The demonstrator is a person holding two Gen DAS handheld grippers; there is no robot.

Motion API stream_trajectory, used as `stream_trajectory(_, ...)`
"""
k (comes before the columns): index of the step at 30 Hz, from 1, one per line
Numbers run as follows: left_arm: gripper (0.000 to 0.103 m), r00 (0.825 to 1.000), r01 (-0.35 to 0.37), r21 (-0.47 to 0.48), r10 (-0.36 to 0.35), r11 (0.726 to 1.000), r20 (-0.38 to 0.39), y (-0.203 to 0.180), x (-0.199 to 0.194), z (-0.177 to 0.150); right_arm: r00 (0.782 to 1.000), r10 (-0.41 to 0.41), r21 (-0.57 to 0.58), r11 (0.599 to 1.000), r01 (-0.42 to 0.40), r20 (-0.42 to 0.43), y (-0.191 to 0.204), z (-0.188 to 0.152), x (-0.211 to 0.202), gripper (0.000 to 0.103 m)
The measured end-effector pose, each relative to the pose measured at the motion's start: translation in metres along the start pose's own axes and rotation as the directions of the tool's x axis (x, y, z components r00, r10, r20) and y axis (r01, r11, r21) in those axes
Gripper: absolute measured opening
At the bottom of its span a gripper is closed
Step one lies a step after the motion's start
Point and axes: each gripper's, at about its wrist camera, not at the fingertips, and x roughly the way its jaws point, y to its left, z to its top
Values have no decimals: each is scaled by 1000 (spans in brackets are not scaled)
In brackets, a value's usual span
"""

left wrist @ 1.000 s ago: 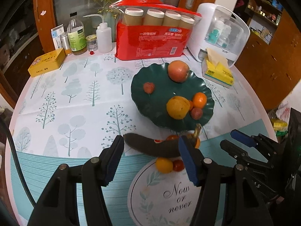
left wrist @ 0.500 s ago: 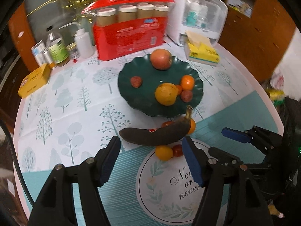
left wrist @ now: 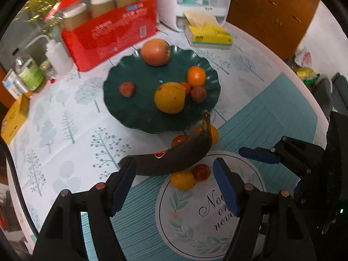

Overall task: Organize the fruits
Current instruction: 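Grasp the dark banana with the left gripper while the right gripper grasps the large red tomato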

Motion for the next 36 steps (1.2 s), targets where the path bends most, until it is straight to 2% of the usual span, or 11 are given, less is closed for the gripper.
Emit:
stream_trajectory(6,72,998,15,23,-14,1000,-57,2,27,2,1000,-21,-100,995,21,2,14,-3,13,50)
stream_trajectory(13,72,996,18,47,-13,999,-85,2,47,4,1000,-17,-139,990,14,-25,18,-3,33,50)
stream_trajectory(25,72,995,47,32,-44,998,-93,6,63,11,998,31,-158,987,-40,-63,20,-4,52,50)
stream_trajectory(32,72,997,48,31,-46,998,-62,5,69,12,997,55,-147,987,-64,-61,19,-2,59,48)
stream_trajectory(36,66,998,61,17,-60,998,-30,5,68,10,997,51,-150,987,-58,-50,19,0,62,42)
